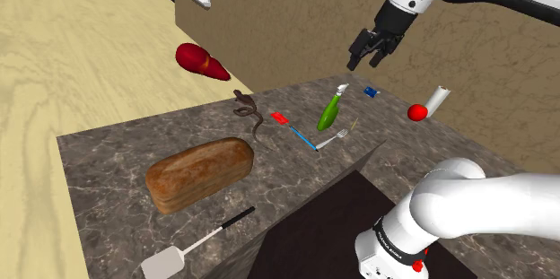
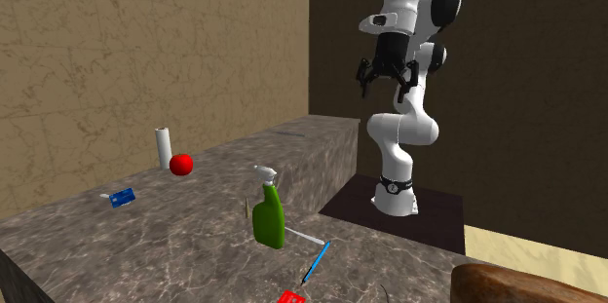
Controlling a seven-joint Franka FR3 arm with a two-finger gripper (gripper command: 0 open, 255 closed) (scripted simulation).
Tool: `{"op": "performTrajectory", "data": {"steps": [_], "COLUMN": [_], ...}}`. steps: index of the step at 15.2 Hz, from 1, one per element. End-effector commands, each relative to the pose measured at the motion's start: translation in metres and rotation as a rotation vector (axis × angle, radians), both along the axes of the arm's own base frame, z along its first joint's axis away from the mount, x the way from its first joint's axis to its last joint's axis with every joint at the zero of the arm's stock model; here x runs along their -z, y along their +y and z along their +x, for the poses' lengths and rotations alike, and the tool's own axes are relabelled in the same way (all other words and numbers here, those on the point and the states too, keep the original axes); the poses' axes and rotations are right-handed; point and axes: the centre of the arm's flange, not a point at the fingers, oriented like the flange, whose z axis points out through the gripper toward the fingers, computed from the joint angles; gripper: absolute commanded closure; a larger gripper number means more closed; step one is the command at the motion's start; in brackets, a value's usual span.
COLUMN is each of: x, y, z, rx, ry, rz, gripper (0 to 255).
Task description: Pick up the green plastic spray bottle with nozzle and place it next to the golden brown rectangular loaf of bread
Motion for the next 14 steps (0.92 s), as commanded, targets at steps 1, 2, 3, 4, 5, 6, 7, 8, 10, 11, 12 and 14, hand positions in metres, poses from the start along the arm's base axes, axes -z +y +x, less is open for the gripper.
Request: {"op": "performTrajectory", "data": {"steps": [1, 2, 3, 4, 5, 6, 7, 8, 10, 11, 12, 14], "x": [0.0, 0.003, 0.006, 0.01, 0.014, 0.018, 0.022, 0.027, 0.038, 0.044, 0.05, 0.063], "y": [0.0, -0.007, -0.015, -0.023, -0.031, -0.04, -0.05, -0.059, -0.08, -0.09, -0.101, -0.124], "z": [0.0, 0.014, 0.027, 0.041, 0.053, 0.066, 0.078, 0.09, 0.112, 0.122, 0.132, 0.15], "rx": [0.0, 0.038, 0.075, 0.113, 0.151, 0.188, 0.226, 0.264, 0.339, 0.377, 0.415, 0.49], "ry": [0.0, 0.013, 0.027, 0.04, 0.053, 0.067, 0.08, 0.093, 0.12, 0.133, 0.147, 0.173], "rz": [0.0, 0.016, 0.033, 0.049, 0.066, 0.082, 0.098, 0.115, 0.148, 0.164, 0.181, 0.213], "gripper": [0, 0, 0, 0, 0, 0, 0, 0, 0, 0, 0, 0]}}
